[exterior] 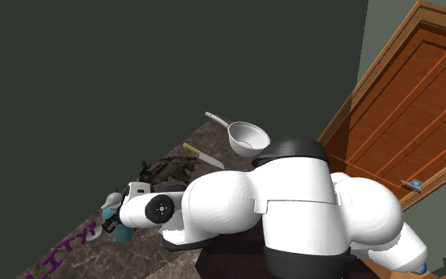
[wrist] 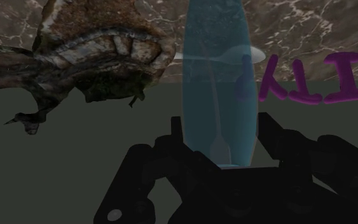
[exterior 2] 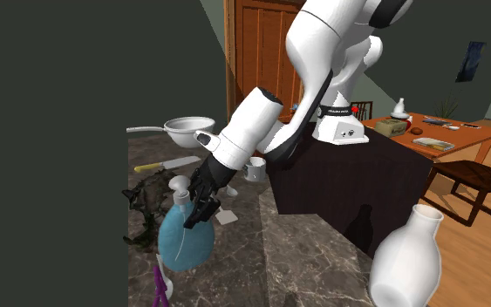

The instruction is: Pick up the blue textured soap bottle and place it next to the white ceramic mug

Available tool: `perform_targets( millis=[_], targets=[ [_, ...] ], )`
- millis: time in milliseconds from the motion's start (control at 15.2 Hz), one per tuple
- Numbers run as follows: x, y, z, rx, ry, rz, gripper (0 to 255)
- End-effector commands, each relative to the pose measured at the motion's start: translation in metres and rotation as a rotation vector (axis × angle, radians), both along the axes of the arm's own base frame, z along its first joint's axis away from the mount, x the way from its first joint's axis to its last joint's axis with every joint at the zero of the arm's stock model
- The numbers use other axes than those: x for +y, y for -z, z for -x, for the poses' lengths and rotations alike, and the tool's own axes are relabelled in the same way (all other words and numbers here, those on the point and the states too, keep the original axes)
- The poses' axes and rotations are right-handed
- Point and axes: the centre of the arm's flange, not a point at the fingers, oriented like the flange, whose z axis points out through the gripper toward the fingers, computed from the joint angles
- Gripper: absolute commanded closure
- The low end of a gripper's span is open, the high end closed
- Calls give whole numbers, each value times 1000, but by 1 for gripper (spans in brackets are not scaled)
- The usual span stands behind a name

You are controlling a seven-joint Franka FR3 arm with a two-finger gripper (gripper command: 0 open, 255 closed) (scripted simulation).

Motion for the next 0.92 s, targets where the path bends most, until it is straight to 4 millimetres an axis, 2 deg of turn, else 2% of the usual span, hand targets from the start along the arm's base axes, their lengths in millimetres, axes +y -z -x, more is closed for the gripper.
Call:
perform_targets(
  millis=[0, 858],
  targets=[
    [0, 0, 0, 0, 0, 1, 255],
    [0, -68, 0, 0, 0, 1, 255]
  ],
)
